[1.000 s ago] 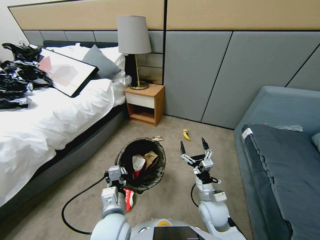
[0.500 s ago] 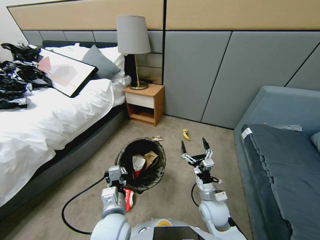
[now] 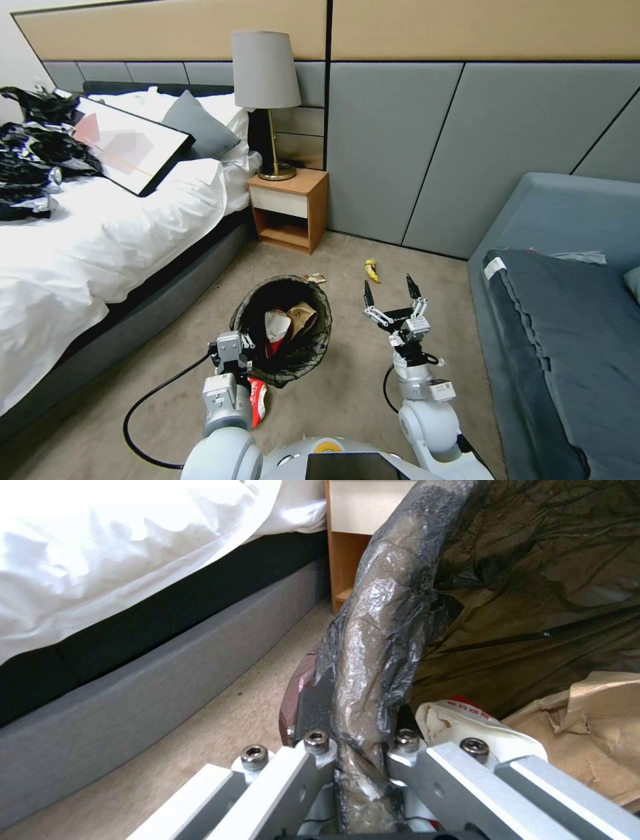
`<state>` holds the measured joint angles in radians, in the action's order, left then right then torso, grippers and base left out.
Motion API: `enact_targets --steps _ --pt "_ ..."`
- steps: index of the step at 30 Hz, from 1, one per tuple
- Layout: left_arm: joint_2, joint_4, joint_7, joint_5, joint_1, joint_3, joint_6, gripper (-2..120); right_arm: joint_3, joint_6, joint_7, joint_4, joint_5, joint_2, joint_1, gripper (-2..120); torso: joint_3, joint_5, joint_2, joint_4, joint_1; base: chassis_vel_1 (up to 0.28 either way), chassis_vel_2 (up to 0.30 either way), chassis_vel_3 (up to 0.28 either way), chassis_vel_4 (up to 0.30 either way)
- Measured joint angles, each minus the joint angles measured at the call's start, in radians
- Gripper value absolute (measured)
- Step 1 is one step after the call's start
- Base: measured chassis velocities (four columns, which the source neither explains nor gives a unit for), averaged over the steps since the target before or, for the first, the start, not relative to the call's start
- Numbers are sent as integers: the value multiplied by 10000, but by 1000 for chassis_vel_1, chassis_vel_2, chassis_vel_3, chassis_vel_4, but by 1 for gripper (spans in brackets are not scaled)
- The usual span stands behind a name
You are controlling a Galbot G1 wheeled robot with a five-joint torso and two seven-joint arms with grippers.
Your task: Pick up the trash bin, then pick up the garbage from the floor and place it into the trash bin.
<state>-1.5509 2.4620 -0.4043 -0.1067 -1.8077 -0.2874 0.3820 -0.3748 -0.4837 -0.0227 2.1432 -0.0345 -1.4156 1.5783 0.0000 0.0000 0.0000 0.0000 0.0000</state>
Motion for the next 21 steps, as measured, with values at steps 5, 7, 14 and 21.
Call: enact_targets --steps 5,7,14,21 --pt "0 0 0 0 -1 0 0 0 -15 -1 -1 -1 -3 -18 -4 100 0 1 0 1 0 -105 87 104 -84" --pt "0 0 -1 0 0 0 0 0 -15 -1 0 -1 -6 -24 -4 100 0 -1 0 1 0 -80 91 78 -76" --pt "0 0 0 0 0 0 0 0 -36 -19 17 -29 -27 -34 14 100 -1 0 0 0 0 -84 95 92 -100" --pt "0 0 0 0 0 0 0 0 -22 -43 36 -44 -23 -59 21 100 -1 1 0 0 0 -109 107 112 -108"
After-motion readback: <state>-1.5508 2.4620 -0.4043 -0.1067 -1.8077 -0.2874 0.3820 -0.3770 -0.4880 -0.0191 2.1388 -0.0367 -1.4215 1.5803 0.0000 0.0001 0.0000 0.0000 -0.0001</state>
